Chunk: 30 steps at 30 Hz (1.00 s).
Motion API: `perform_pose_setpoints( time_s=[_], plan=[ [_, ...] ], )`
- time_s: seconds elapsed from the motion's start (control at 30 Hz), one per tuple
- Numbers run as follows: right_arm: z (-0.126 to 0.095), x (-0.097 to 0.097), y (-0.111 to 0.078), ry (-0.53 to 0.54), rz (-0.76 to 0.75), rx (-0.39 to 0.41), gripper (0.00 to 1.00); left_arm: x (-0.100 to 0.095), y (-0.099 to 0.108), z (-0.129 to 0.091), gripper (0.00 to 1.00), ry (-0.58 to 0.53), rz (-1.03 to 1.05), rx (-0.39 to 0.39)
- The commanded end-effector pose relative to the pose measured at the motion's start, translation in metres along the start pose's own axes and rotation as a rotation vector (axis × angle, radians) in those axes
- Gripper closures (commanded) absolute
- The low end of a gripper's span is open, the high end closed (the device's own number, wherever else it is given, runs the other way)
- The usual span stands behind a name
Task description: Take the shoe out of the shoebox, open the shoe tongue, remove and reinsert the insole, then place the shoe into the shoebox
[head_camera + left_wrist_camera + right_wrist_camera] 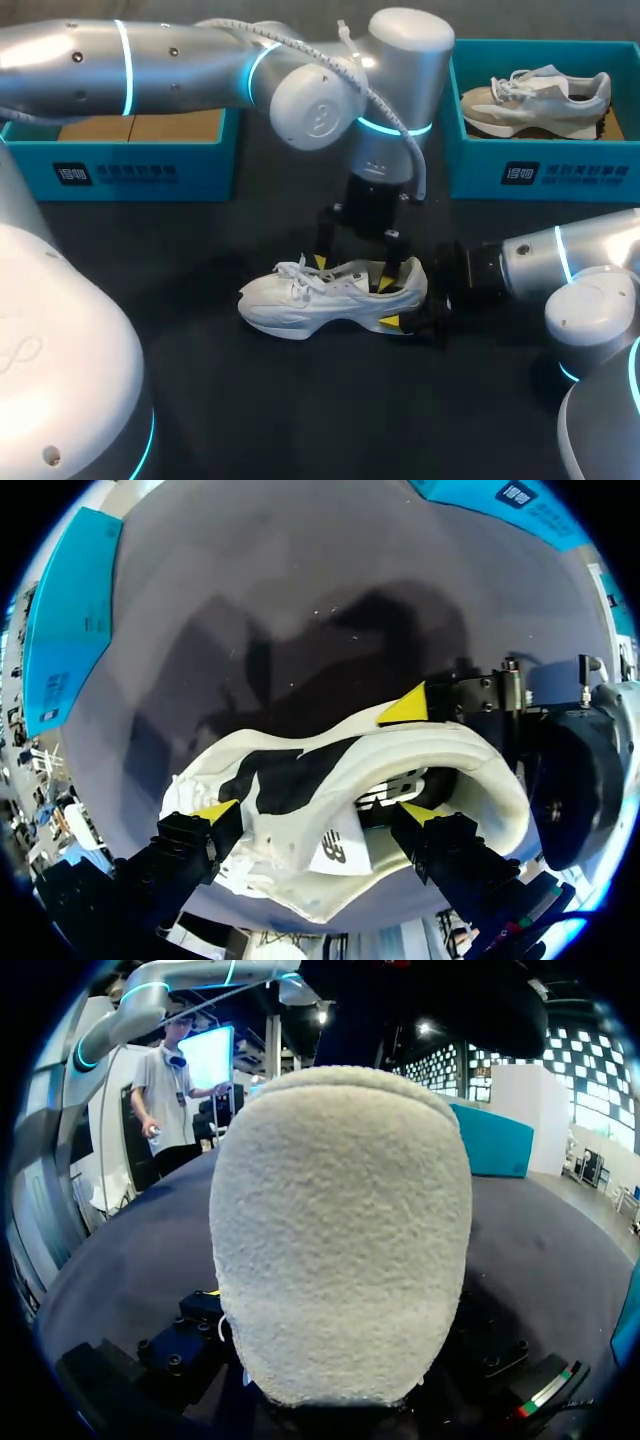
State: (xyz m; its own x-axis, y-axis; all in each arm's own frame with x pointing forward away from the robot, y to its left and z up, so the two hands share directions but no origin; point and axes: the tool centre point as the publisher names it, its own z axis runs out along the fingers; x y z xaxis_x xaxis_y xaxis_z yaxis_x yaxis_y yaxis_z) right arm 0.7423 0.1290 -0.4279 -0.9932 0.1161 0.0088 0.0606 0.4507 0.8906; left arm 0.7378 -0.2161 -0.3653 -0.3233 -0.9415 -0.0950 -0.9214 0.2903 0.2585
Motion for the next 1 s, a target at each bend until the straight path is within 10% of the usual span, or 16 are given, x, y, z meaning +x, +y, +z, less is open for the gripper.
perform_pose_setpoints(
  time_s=[0.03,1.0],
  plan=[
    [0.002,0.001,0.000,-0.001,0.001,0.003,1.00,0.001,0.000,0.004,0.00,-0.024,-0.026,-0.001],
    [0.002,0.001,0.000,-0.001,0.001,0.003,1.00,-0.058,0.041,-0.021,0.00,-0.032,-0.251,0.041]
  ],
)
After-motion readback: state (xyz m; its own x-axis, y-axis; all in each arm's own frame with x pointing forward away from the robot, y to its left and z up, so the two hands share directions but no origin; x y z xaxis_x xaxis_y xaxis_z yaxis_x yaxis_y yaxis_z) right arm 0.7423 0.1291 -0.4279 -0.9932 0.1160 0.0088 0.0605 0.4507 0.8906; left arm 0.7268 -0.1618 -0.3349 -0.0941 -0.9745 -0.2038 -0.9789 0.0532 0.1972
